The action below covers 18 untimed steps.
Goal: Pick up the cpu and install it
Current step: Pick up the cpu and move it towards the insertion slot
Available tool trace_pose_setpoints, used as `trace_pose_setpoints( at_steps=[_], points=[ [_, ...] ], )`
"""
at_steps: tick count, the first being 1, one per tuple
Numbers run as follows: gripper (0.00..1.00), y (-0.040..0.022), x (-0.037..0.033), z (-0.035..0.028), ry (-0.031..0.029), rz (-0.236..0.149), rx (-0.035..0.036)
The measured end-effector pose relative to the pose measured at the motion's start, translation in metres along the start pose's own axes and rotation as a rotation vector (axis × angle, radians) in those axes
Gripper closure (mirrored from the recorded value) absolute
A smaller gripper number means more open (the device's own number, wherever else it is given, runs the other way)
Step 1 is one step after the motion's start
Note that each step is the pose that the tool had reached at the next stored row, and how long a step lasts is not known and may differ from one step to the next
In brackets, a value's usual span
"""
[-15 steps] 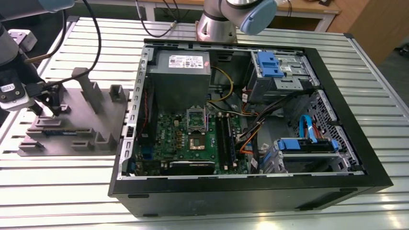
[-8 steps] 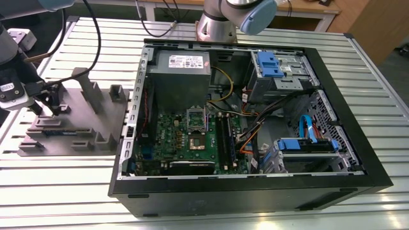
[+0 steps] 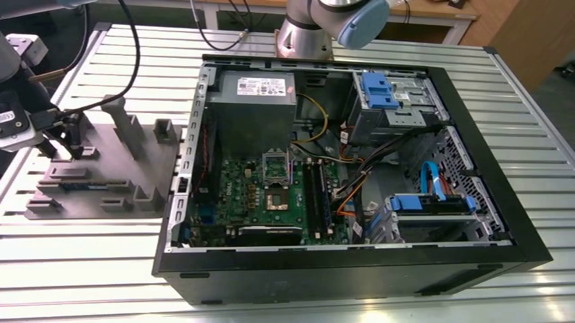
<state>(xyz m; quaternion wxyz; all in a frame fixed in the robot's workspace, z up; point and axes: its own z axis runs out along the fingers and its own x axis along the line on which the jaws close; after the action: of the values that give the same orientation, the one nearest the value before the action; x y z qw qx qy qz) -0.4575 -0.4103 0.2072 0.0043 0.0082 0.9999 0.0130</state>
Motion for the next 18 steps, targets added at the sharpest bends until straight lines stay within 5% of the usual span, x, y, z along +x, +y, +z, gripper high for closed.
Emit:
trace_pose_setpoints(
  at_steps=[18],
  points=[
    [0.53,0.0001,-0.0001,-0.0049,0.0000,0.000,0.0002]
  ],
)
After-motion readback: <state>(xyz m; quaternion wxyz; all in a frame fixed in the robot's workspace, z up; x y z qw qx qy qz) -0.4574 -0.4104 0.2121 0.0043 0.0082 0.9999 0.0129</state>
